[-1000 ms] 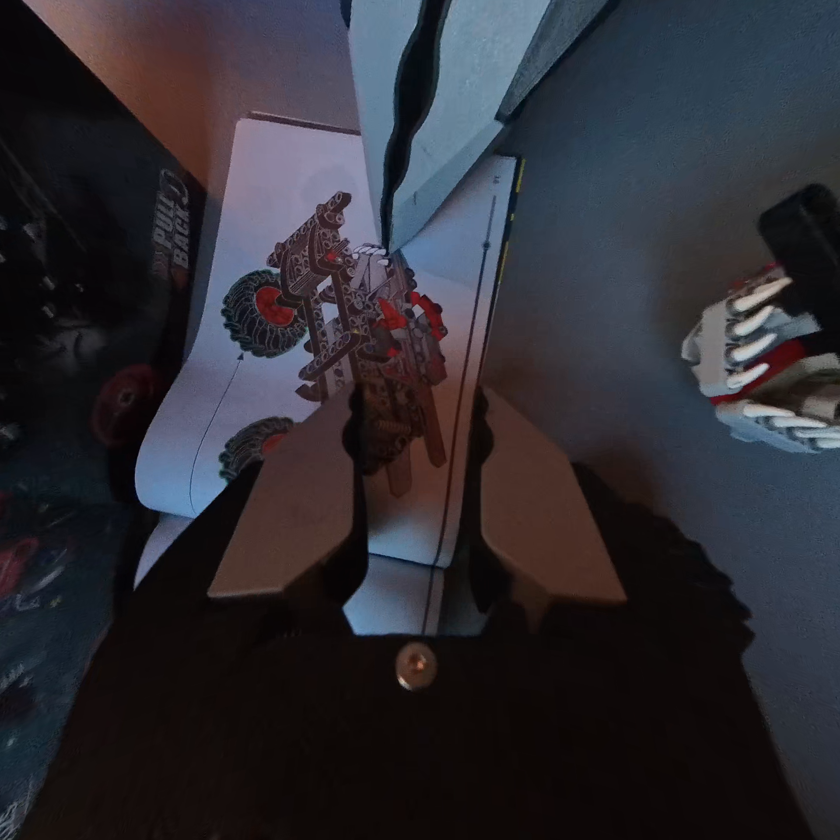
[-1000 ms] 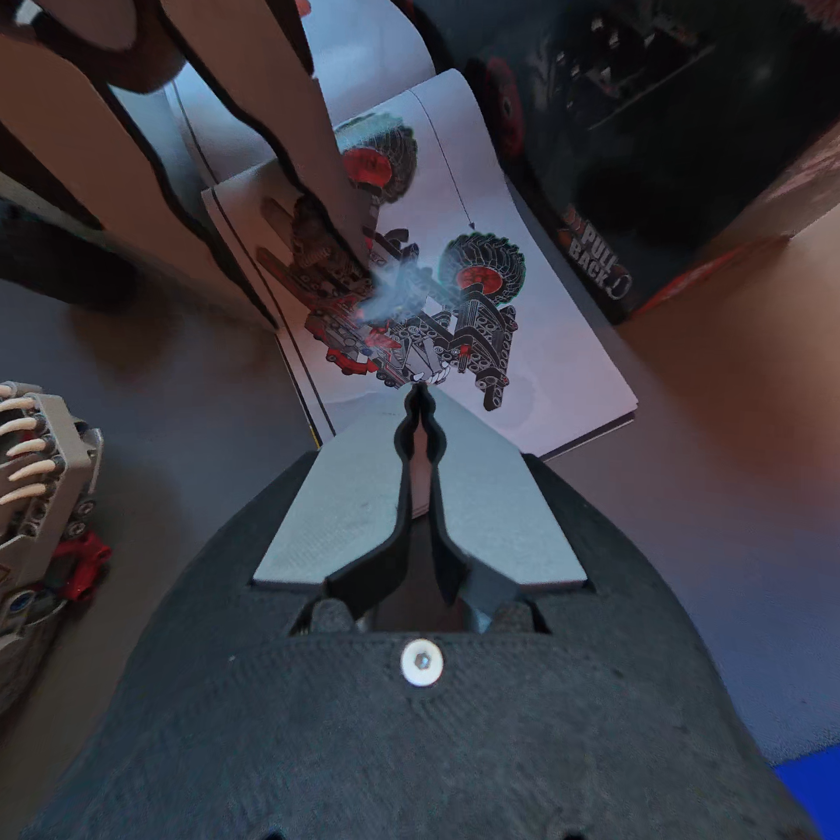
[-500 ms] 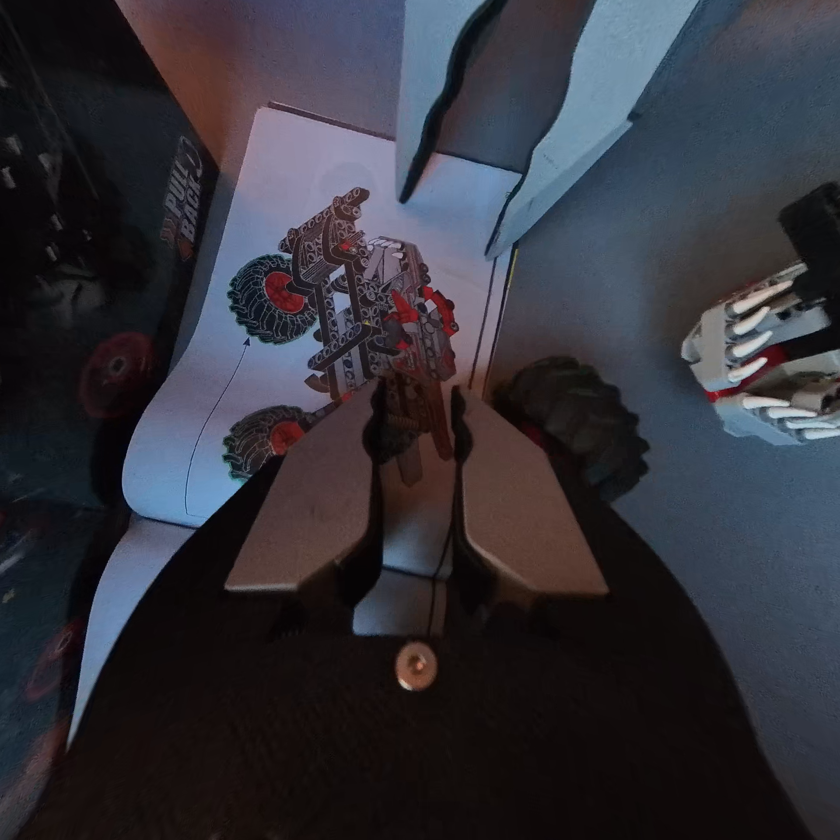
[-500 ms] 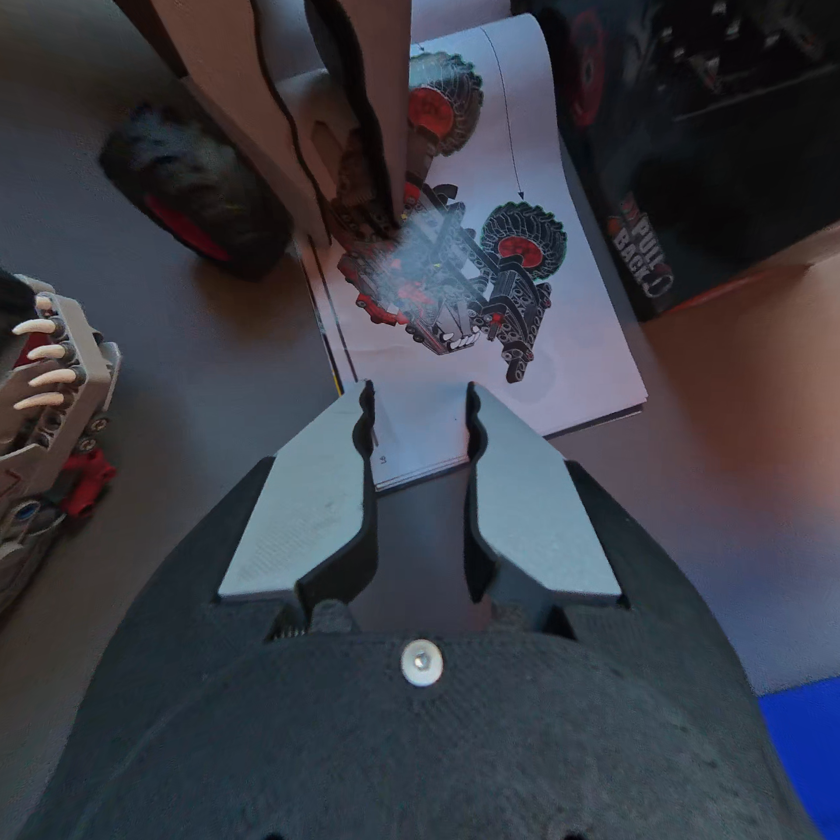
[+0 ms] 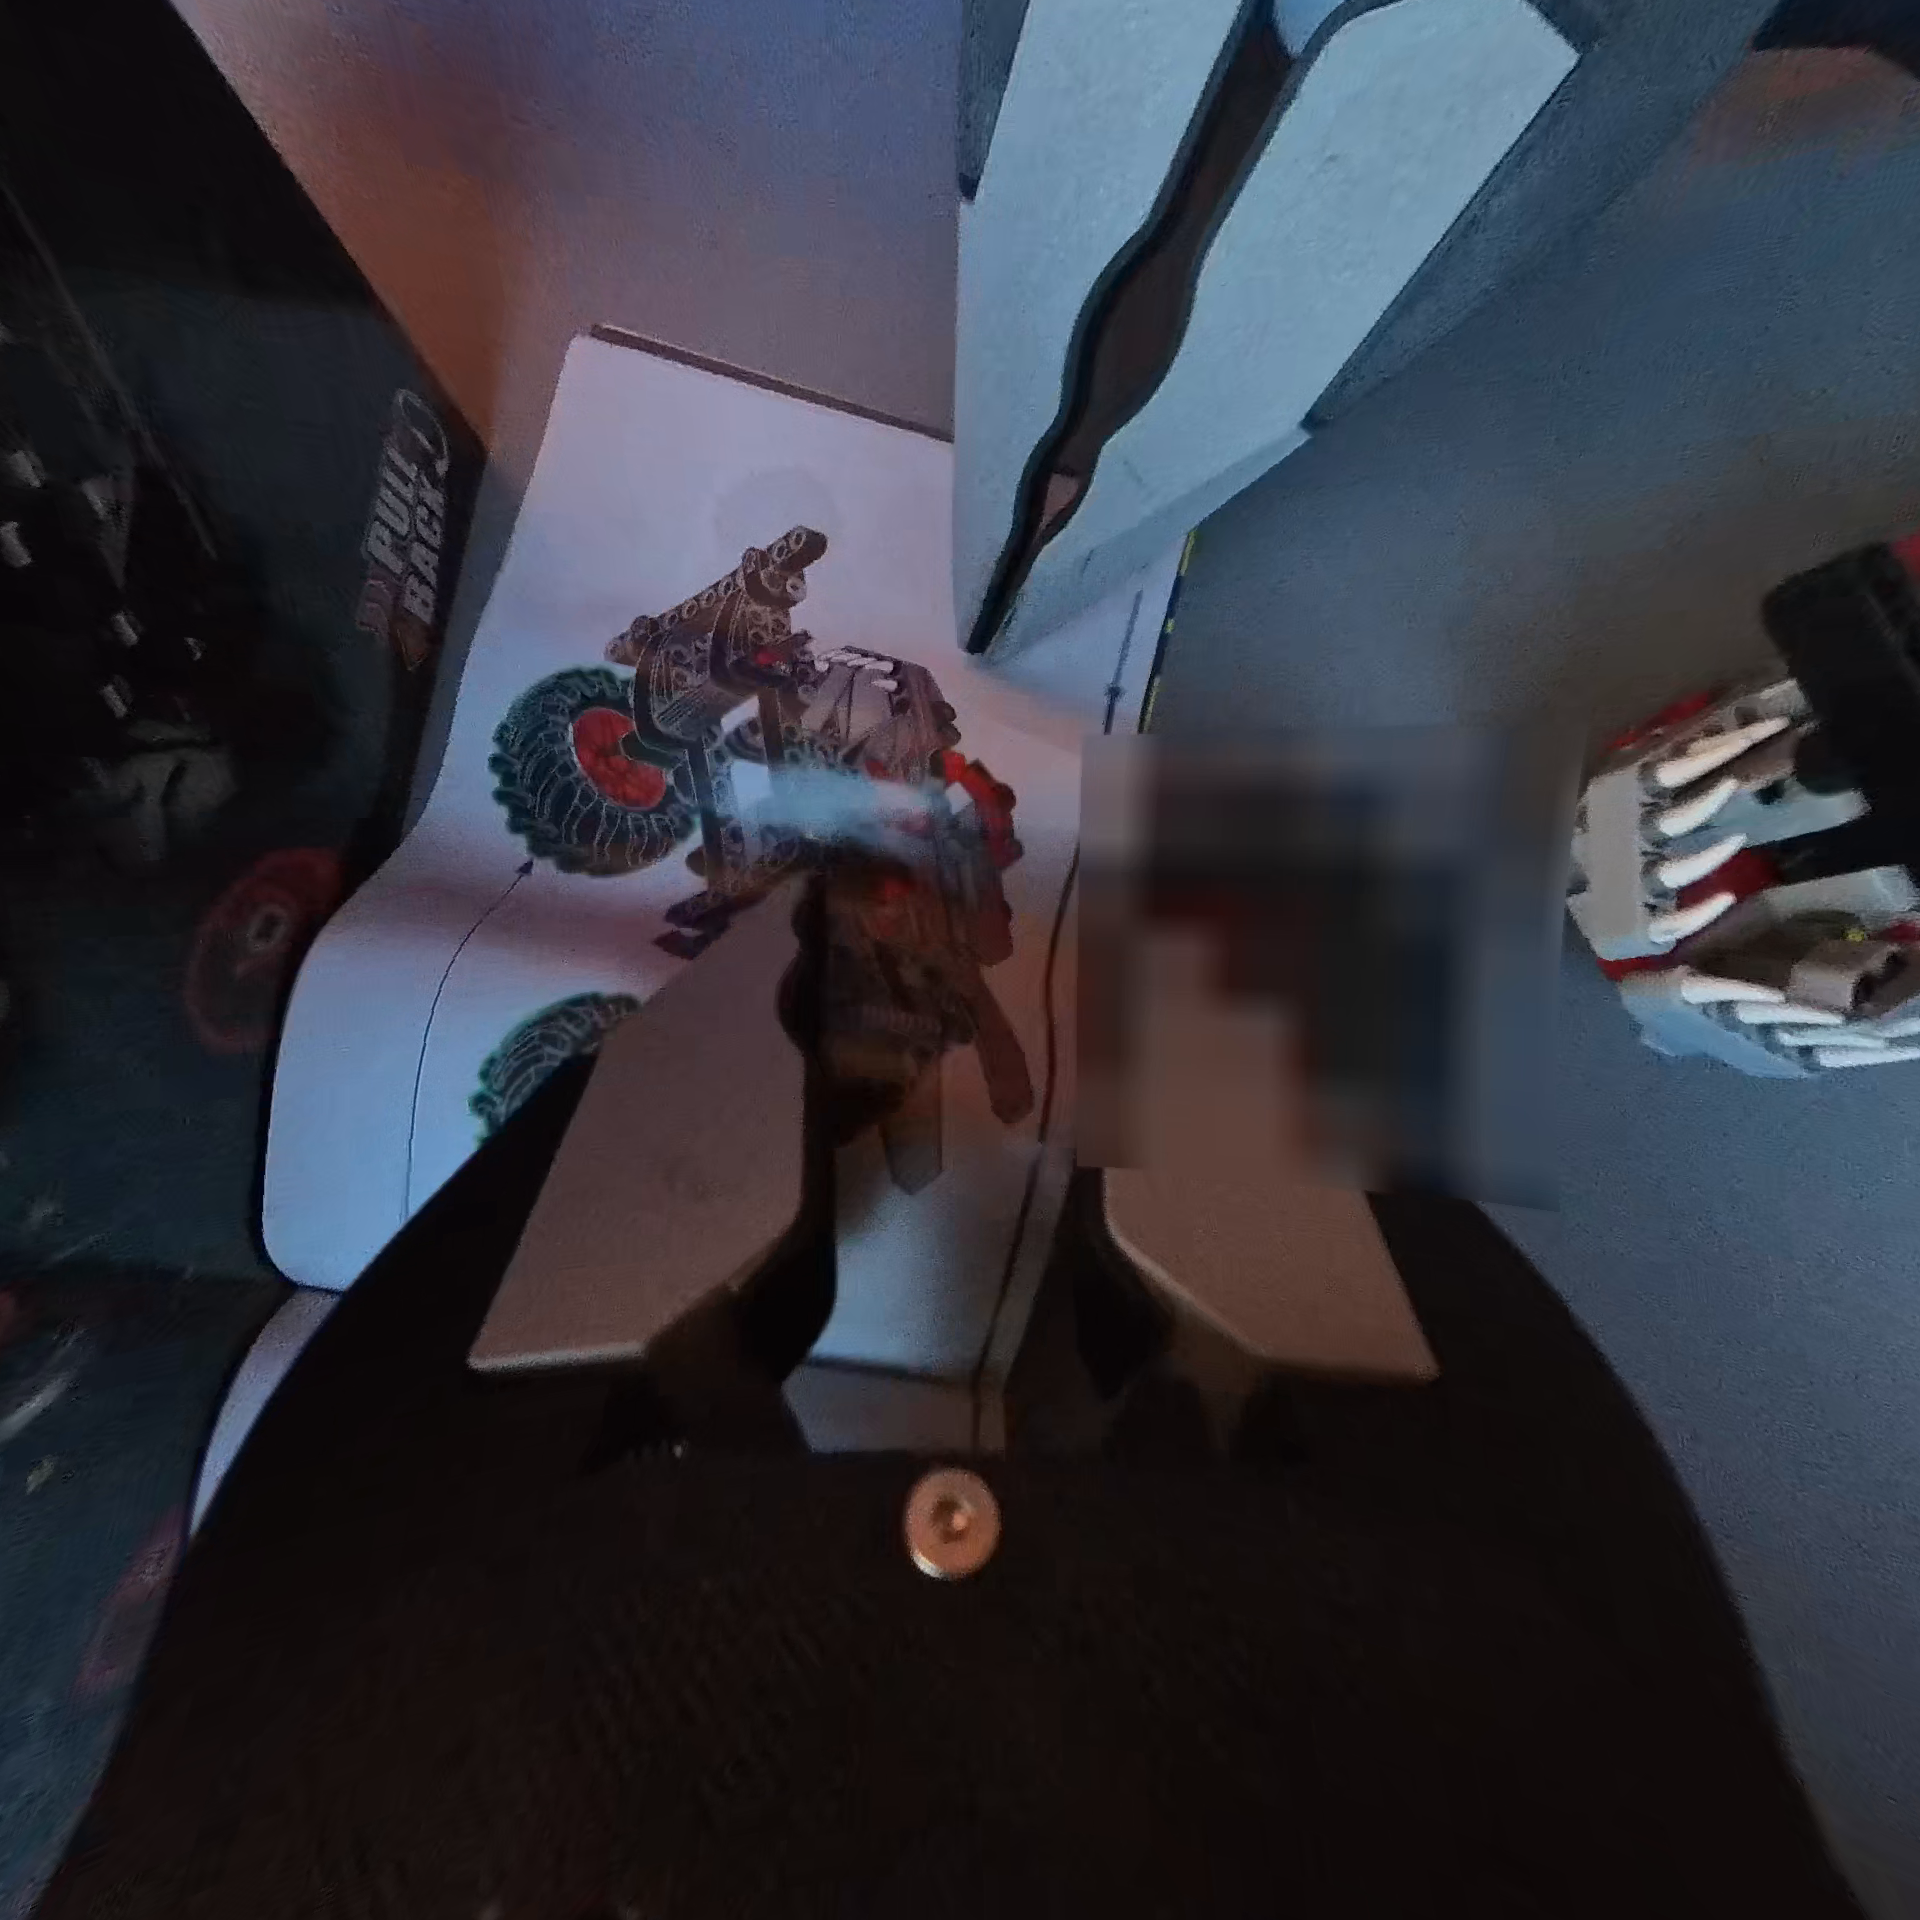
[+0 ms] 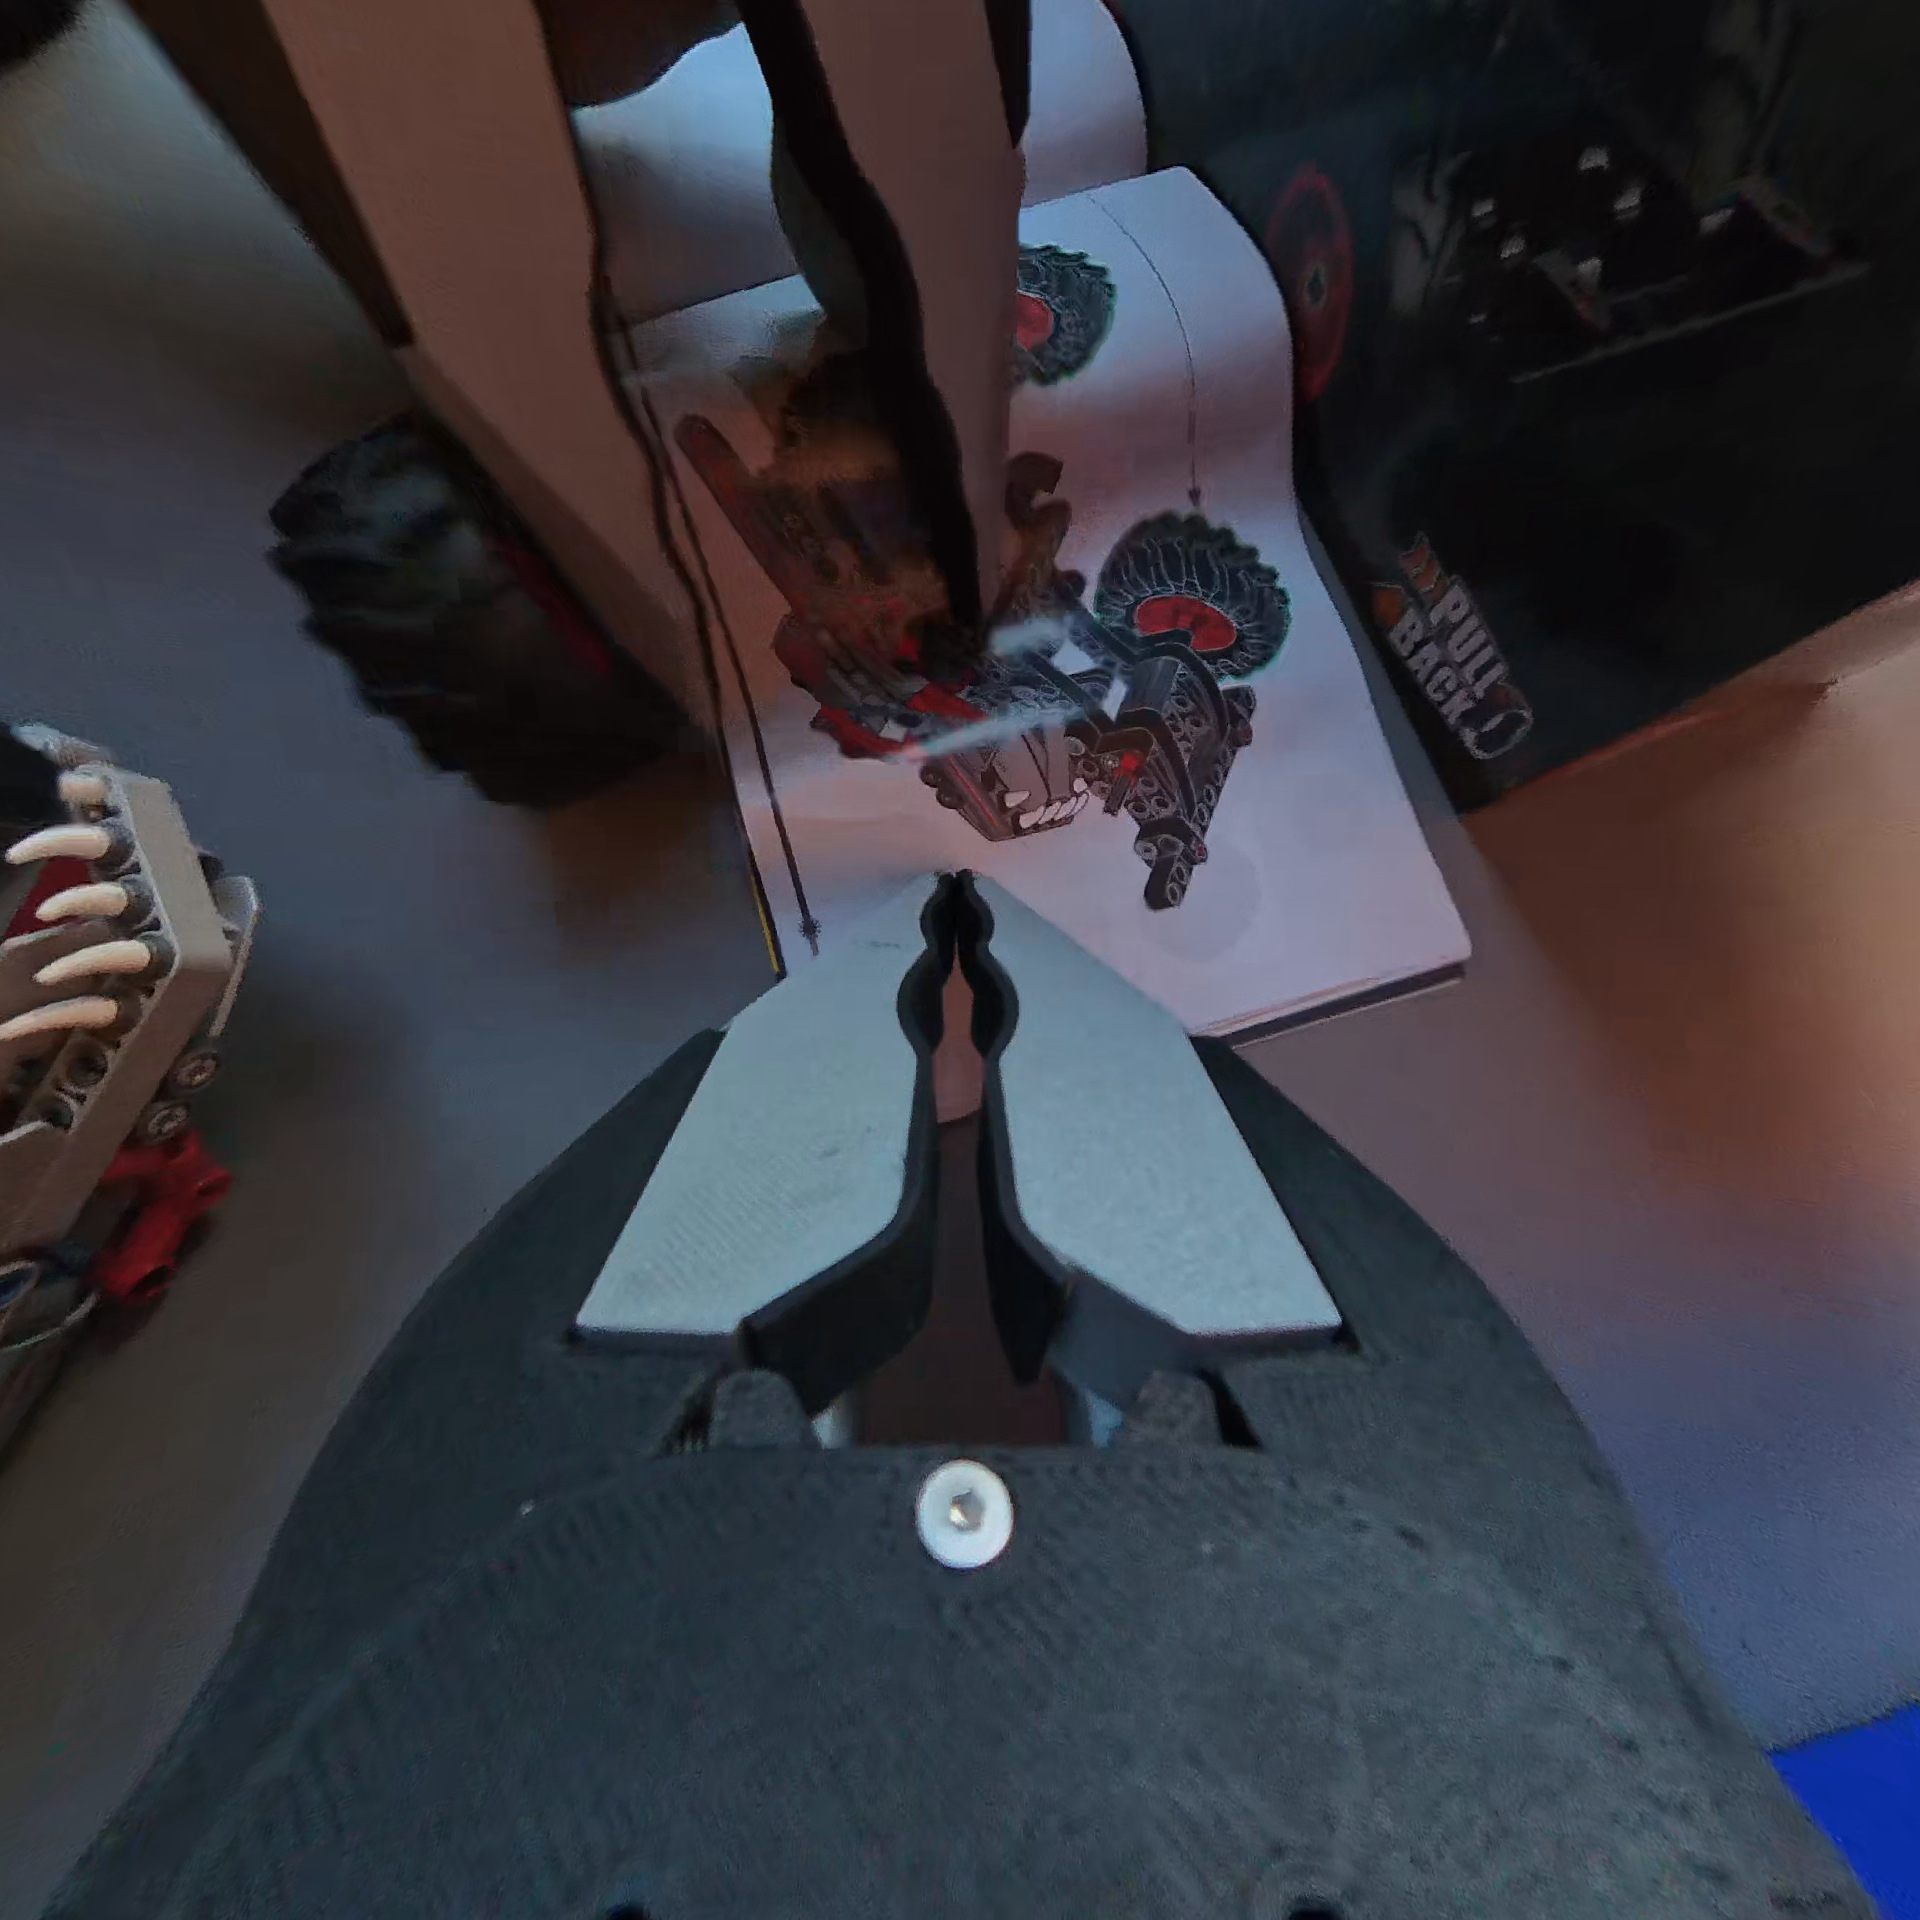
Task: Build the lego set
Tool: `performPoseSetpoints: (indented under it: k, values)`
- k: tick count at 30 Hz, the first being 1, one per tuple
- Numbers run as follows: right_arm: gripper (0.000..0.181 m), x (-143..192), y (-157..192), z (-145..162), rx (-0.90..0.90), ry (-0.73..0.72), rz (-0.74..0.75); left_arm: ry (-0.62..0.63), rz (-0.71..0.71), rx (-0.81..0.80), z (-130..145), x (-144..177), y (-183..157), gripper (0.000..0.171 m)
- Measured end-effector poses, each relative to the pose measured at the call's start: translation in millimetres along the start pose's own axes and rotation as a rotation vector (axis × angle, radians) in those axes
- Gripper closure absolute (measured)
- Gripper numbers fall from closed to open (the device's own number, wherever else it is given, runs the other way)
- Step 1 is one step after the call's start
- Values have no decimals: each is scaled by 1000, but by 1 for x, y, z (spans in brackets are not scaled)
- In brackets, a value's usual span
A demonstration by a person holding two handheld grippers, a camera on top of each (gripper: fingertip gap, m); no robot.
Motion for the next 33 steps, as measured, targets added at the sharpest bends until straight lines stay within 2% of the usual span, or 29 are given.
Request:
performPoseSetpoints:
  k: [3, 6, 7, 10, 13, 14, 16, 19, 20, 22, 25, 26, 28, 30, 33]
  values:
    - [181, -4, -3, -2, -73, -16, -7, -25, 8, -30, -7, -1, -5, 111]
    - [181, -8, -5, -4, -106, -35, -32, 35, -1, -59, -6, -9, -6, 110]
    - [181, -9, -6, -4, -104, -35, -34, 34, -31, -93, -6, -10, -5, 121]
    - [181, -9, -6, -4, -108, -41, -39, 45, -41, -75, -8, -10, -1, 133]
    - [181, -8, -5, -3, -128, -46, -55, 24, -33, -48, -6, -8, 6, 171]
    - [179, -7, -4, -4, -131, -48, -70, 15, -20, -36, -4, -7, 7, 171]
    - [164, -5, -3, -5, -133, -31, -69, 6, -25, -14, -3, -6, 9, 171]
    - [109, 2, -2, -9, -111, -33, -26, 32, -104, -62, -1, -1, 12, 171]
    - [100, 2, -1, -9, -108, -28, -28, 40, -116, -70, 0, 2, 13, 171]
    - [96, -1, -2, -5, -61, 14, 13, 35, -147, -66, 1, 10, 15, 171]
    - [101, -7, -2, -4, -52, 13, 34, -18, -183, -45, 0, 25, 18, 171]
    - [106, -8, 0, -5, -43, 10, 26, -36, -171, -28, 0, 29, 16, 162]
    - [109, -11, 1, -8, -32, 9, 12, -47, -139, 10, 0, 36, 13, 130]
    - [119, -13, 3, -10, -22, 2, 0, 2, -124, -2, 4, 38, 10, 107]
    - [132, -16, 1, -13, -21, 2, 2, 83, -180, -107, 13, 37, 7, 103]
Point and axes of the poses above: each gripper's, where its closed fingertips meet, x back along the fingers, z out of its underside, y = z × x across the jaws, the point moved 9 cm from there along x, back along the fingers, and after that the axes turned 9 degrees about -y, right-handed, at the moved point
